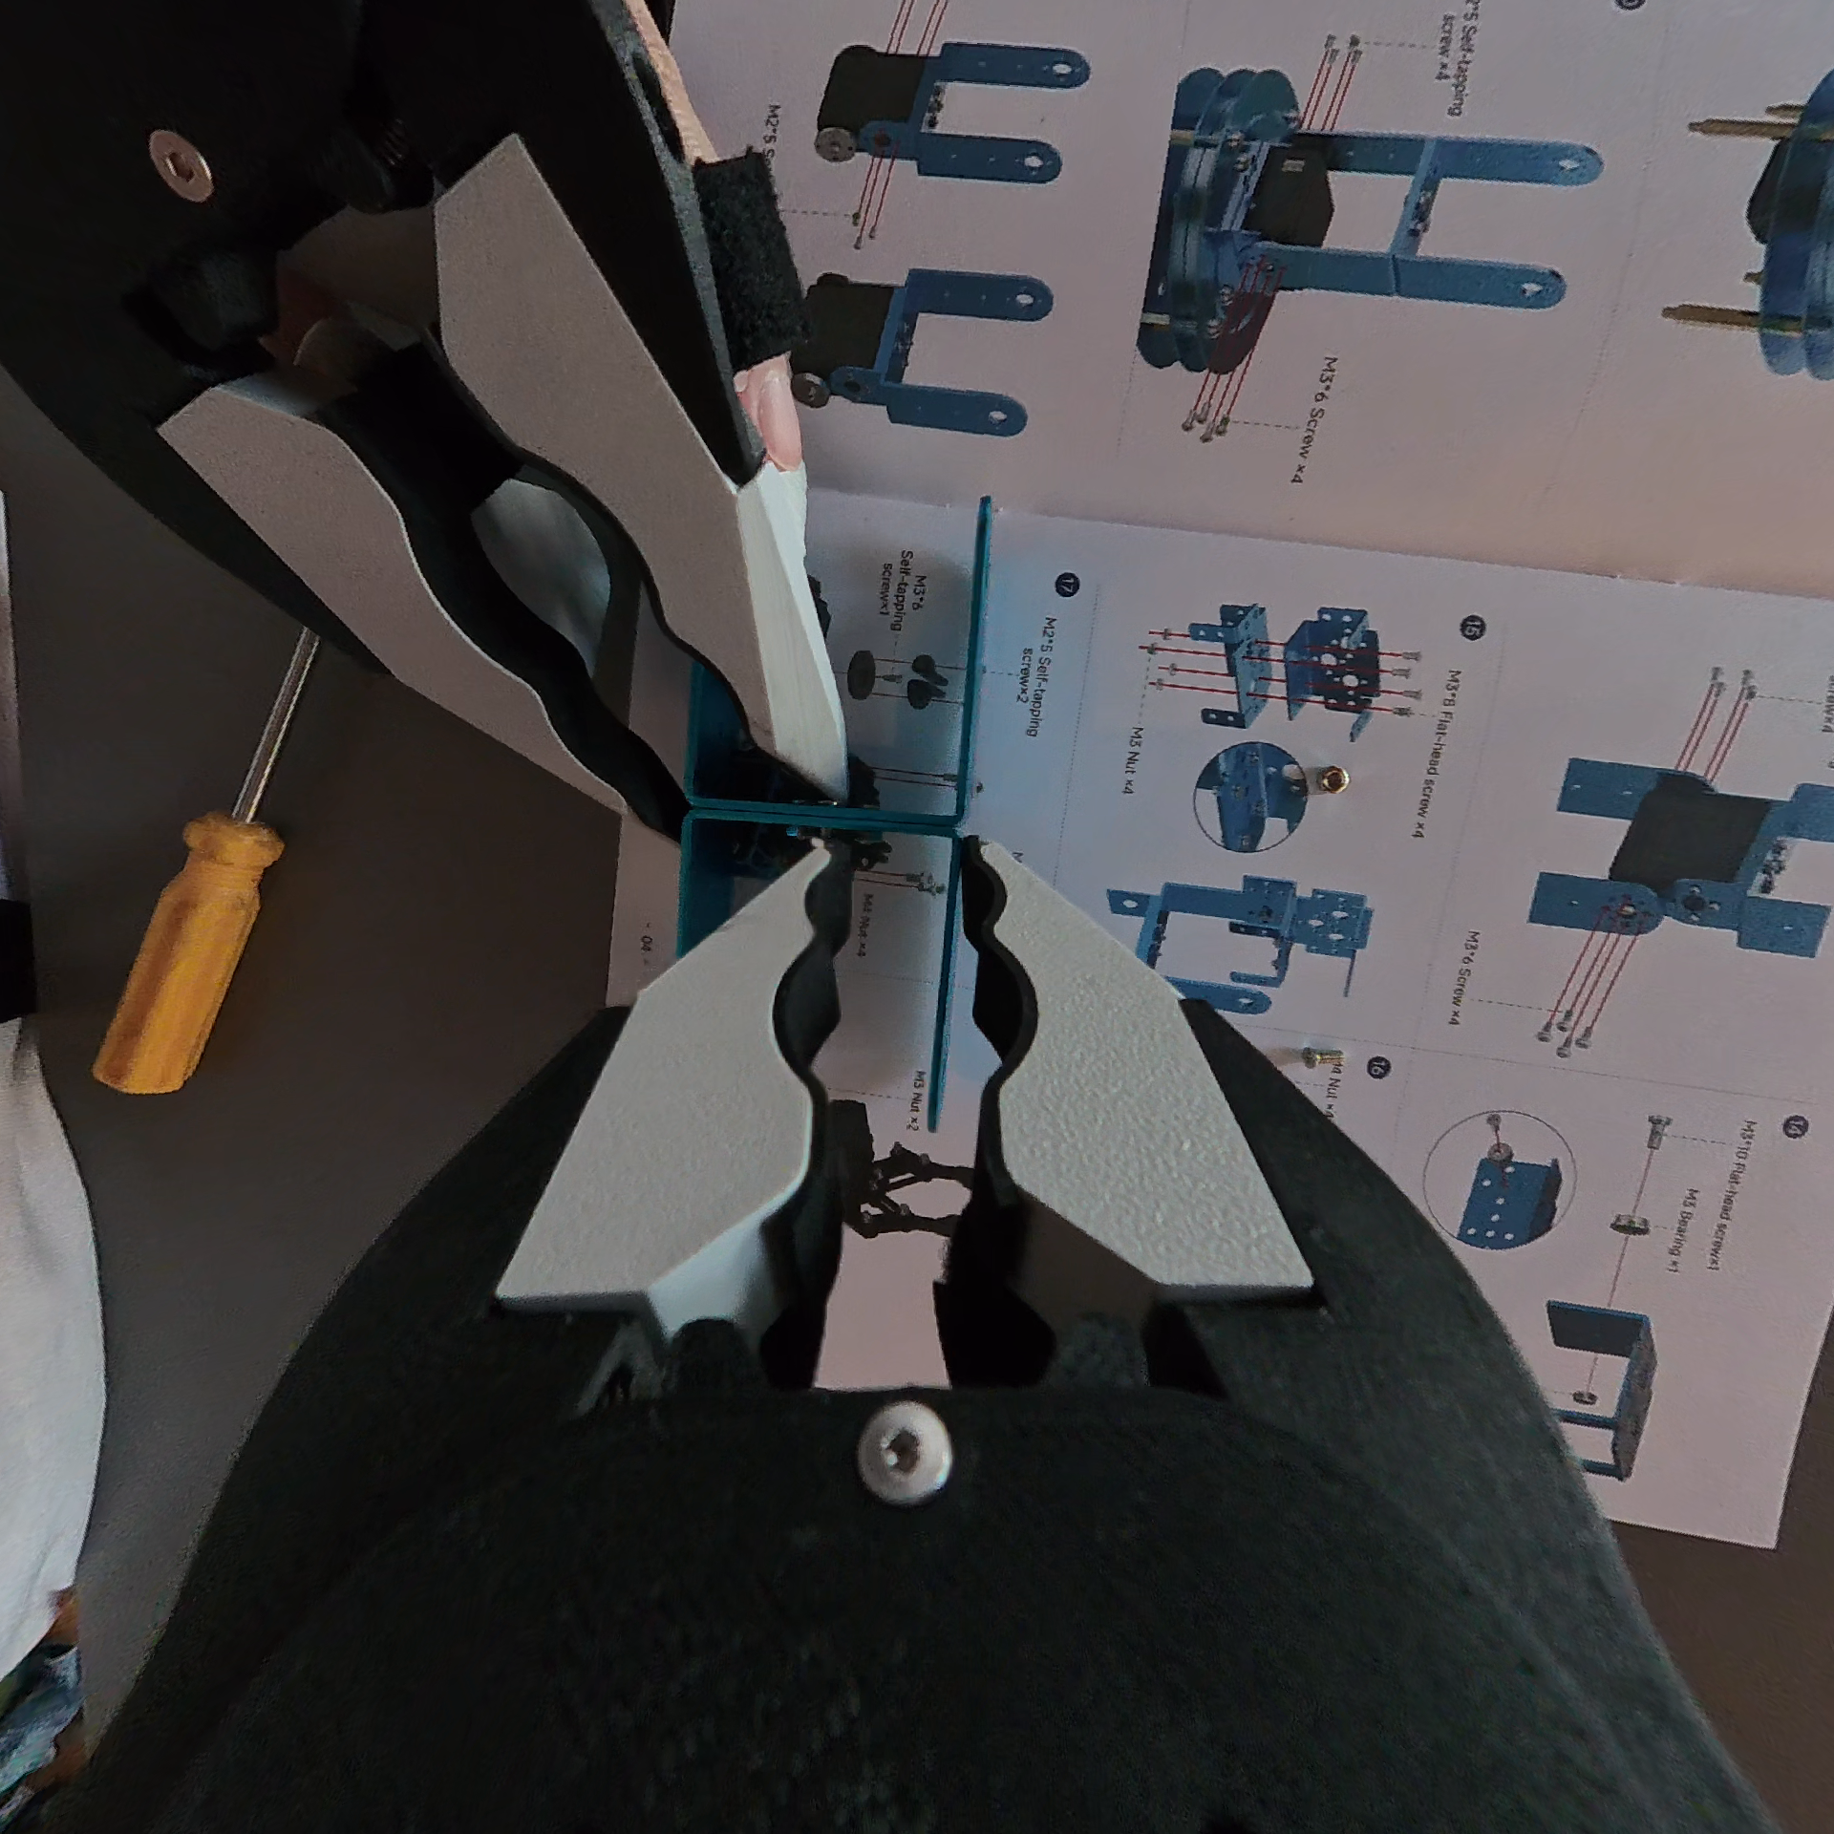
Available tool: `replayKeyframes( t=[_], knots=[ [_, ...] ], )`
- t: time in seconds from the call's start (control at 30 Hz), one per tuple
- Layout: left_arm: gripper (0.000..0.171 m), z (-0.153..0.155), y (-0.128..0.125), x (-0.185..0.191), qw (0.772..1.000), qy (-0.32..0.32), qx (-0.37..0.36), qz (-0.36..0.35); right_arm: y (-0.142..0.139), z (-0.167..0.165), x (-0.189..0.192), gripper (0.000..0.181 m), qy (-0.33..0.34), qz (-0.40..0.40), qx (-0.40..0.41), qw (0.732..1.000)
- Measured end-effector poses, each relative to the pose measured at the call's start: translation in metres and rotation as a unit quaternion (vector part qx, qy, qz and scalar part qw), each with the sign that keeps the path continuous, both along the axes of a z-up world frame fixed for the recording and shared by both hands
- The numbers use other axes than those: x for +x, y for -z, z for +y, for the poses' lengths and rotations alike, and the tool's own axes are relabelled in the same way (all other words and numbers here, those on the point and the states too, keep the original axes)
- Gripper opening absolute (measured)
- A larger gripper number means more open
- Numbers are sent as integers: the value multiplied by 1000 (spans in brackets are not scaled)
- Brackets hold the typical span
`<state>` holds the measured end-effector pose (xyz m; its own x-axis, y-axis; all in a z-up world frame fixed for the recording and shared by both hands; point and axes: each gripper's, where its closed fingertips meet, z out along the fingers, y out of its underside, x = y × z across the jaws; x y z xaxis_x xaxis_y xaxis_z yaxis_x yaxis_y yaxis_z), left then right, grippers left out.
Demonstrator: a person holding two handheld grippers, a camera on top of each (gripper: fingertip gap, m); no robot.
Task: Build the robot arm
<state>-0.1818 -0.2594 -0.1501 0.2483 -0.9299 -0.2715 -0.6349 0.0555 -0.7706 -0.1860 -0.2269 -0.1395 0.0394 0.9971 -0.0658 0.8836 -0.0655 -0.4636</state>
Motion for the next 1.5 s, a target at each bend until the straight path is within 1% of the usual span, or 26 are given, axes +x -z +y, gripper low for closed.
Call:
replayKeyframes(
  t=[0.17,0.3,0.4,1.03,1.17,1.3,1.5],
  knots=[
    [29,0,0,0,1000,0,-1,0,-1,0,0,21,-2,3,-3,1000],
    [29,0,0,0,1000,-1,-1,1,0,-3,1,29,-6,5,-12,1000],
    [29,0,1,0,1000,-1,-1,2,0,-4,1,30,-7,9,-7,1000],
    [29,0,1,0,1000,-1,0,2,0,1,-1,22,1,7,7,1000],
    [29,1,0,0,1000,-2,1,2,-7,6,2,26,3,18,18,1000],
    [31,2,-2,-3,1000,-8,2,-7,-14,9,14,28,10,38,22,999],
    [31,3,-8,-8,999,-12,-18,-30,0,5,28,29,35,75,-4,997]
  ],
)
